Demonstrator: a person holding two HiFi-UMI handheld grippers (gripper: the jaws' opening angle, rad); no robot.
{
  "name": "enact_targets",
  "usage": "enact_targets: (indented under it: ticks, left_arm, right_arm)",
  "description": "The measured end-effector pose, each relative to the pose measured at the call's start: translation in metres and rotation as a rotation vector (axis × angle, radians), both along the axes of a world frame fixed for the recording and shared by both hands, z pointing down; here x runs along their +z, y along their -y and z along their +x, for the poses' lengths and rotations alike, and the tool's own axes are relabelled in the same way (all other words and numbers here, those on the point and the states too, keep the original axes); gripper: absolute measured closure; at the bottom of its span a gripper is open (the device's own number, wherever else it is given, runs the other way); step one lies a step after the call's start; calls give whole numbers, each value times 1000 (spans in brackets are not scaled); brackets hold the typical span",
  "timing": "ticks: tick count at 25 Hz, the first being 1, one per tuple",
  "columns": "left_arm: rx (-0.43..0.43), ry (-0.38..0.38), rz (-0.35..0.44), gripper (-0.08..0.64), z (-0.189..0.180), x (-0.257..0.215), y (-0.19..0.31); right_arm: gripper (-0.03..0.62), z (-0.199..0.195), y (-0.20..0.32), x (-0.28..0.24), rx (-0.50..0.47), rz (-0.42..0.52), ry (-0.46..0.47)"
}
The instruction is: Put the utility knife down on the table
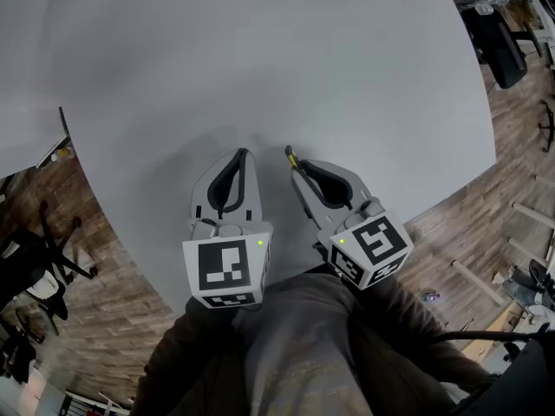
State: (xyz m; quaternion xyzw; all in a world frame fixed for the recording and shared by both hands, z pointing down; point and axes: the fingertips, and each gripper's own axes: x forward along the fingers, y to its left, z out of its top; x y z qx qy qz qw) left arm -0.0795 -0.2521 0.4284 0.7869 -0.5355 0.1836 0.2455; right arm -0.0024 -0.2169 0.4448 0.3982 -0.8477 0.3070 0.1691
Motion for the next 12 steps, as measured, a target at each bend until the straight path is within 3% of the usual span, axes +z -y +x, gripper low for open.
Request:
enact_targets:
  ticks: [12]
  left_arm:
    - [-5, 0, -14, 558, -2, 10, 4]
  right_arm:
    - [541, 0, 3, 14, 1, -28, -5]
